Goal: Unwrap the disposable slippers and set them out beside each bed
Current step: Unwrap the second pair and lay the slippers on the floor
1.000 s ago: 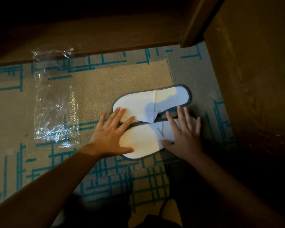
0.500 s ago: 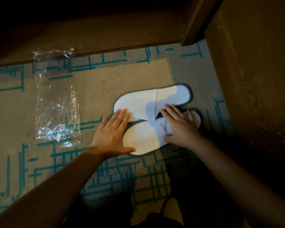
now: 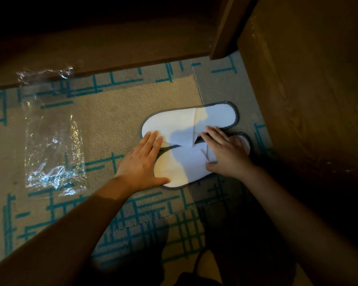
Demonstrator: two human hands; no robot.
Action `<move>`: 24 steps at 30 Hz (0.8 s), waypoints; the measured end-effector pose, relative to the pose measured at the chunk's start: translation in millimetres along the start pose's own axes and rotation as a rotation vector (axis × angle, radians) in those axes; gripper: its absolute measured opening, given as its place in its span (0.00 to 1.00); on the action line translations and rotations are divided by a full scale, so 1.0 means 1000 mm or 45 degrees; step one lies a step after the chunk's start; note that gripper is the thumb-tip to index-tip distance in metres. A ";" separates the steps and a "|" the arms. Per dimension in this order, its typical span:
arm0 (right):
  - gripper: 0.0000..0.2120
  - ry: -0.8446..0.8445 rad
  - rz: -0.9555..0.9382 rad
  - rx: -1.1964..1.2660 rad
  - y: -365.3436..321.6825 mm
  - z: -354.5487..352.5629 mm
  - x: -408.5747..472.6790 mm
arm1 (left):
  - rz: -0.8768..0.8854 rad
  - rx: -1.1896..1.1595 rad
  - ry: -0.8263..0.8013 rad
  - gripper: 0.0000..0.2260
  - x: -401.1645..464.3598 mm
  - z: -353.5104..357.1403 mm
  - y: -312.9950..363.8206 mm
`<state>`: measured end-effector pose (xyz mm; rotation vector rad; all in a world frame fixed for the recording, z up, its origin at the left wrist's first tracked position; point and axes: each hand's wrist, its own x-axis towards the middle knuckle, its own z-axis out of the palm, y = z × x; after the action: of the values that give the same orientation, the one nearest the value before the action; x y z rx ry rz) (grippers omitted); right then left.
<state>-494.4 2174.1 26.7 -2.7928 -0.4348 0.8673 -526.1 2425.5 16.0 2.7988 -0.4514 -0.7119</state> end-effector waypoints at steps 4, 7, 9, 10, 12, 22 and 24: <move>0.42 0.021 0.025 0.015 0.011 -0.003 0.001 | 0.018 0.012 -0.016 0.51 0.012 -0.007 0.007; 0.42 0.035 0.032 0.023 0.016 -0.005 0.001 | 0.034 0.006 -0.002 0.51 0.017 -0.008 0.010; 0.42 0.039 0.037 0.029 0.017 -0.006 0.002 | 0.043 -0.004 0.014 0.51 0.019 -0.007 0.010; 0.42 0.038 0.038 0.033 0.018 -0.006 0.002 | 0.046 -0.012 0.020 0.51 0.020 -0.006 0.010; 0.42 0.031 0.042 0.040 0.020 -0.008 0.003 | 0.053 -0.018 0.025 0.52 0.022 -0.006 0.010; 0.43 0.035 0.078 0.008 0.019 -0.009 0.004 | 0.087 0.008 -0.010 0.51 0.028 -0.010 0.009; 0.43 0.032 0.086 0.015 0.018 -0.008 0.004 | 0.101 -0.001 -0.019 0.51 0.029 -0.011 0.008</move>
<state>-482.5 2157.6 26.2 -2.8190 -0.3327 0.8450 -498.0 2409.3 15.4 2.7594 -0.5611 -0.7164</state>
